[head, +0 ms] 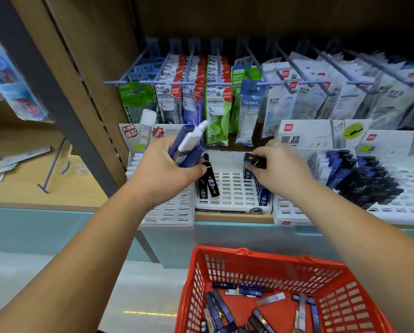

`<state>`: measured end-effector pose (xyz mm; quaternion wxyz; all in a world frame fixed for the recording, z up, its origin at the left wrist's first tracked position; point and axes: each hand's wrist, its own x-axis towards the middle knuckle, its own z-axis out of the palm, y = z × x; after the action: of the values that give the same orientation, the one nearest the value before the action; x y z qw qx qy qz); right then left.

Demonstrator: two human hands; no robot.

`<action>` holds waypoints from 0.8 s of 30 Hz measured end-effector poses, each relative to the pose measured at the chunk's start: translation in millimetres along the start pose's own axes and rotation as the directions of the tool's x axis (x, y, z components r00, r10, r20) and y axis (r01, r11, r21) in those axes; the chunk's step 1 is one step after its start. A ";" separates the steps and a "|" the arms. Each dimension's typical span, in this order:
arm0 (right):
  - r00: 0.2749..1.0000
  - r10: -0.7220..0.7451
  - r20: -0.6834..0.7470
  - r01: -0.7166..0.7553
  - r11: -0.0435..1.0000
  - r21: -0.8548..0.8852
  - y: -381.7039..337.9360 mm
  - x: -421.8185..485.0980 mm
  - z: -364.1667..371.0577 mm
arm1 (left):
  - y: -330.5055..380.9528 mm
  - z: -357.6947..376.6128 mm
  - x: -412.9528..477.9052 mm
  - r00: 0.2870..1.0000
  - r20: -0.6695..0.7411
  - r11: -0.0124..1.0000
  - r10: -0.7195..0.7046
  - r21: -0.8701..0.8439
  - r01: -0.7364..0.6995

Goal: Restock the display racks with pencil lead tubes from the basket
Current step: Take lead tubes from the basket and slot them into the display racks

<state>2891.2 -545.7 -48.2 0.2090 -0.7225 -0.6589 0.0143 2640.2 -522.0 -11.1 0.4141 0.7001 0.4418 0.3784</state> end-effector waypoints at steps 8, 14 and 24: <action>0.987 0.093 0.134 -0.152 0.817 0.556 -33.4 -24.8 -6.5 | -31.4 -2.5 -7.4 0.999 0.049 0.980 -0.005 0.199 -0.004; 0.958 0.138 0.252 -0.258 0.800 0.541 -37.4 -45.2 -7.5 | -32.2 -3.9 -7.2 0.999 0.012 0.982 0.032 0.184 -0.033; 0.901 0.244 0.358 -0.433 0.550 0.714 -35.7 -52.8 -9.4 | -33.0 -2.4 -3.1 0.994 0.106 0.979 0.041 0.194 -0.061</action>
<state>2853.3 -597.4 -41.6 0.4210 -0.6668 -0.4522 0.4168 2626.9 -515.6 -40.9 0.3548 0.7669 0.4376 0.3074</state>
